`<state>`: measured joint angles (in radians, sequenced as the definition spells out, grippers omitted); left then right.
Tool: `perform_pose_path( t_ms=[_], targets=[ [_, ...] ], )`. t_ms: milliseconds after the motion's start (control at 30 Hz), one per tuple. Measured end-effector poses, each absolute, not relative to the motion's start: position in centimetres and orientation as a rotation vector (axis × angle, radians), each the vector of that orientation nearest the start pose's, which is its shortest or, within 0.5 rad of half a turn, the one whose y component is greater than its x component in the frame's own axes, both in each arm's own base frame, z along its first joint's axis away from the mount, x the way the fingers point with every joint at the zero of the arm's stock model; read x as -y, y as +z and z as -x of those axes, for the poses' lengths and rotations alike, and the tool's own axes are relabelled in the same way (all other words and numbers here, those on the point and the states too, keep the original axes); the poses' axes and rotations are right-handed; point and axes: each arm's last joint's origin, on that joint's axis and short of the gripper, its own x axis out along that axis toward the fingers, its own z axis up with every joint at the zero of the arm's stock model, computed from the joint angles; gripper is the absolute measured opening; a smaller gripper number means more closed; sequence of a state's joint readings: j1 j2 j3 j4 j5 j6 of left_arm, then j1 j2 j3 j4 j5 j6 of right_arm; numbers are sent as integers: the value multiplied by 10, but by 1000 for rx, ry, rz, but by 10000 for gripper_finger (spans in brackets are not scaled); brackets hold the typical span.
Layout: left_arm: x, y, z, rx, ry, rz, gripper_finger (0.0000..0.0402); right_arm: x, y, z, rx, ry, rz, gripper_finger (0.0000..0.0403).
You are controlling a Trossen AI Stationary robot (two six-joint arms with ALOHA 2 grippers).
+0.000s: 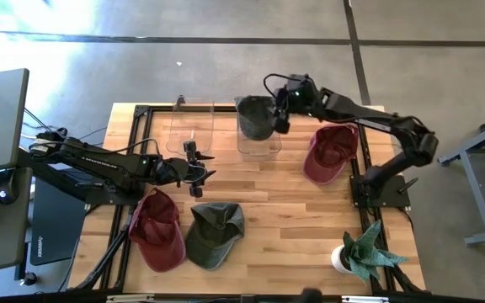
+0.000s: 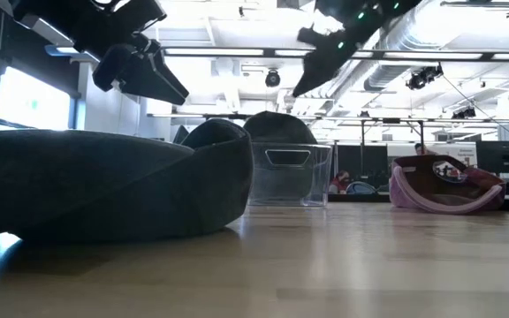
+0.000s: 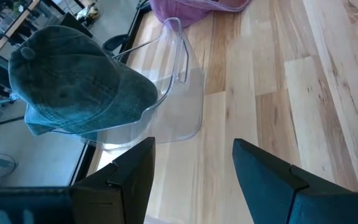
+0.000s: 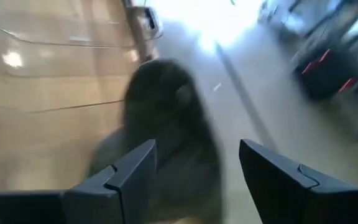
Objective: Pick & Place hat
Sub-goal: Put the top red cap into the left transparent bin
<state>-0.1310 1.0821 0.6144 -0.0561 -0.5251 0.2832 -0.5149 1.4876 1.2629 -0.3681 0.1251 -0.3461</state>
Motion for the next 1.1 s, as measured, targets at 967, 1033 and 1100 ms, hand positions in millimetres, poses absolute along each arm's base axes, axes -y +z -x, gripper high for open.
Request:
perform_pose_path(
  t_ms=[967, 1033, 1100],
  targets=[
    [14, 223, -215, -667, 316, -433, 206, 59, 212, -283, -1302, -1346, -570, 301],
    [14, 223, -215, -667, 316, -433, 206, 65, 202, -286, -1327, -1383, -573, 299],
    [14, 223, -215, -667, 315, -434, 206, 70, 192, -288, -1357, -1410, -583, 294]
  ],
)
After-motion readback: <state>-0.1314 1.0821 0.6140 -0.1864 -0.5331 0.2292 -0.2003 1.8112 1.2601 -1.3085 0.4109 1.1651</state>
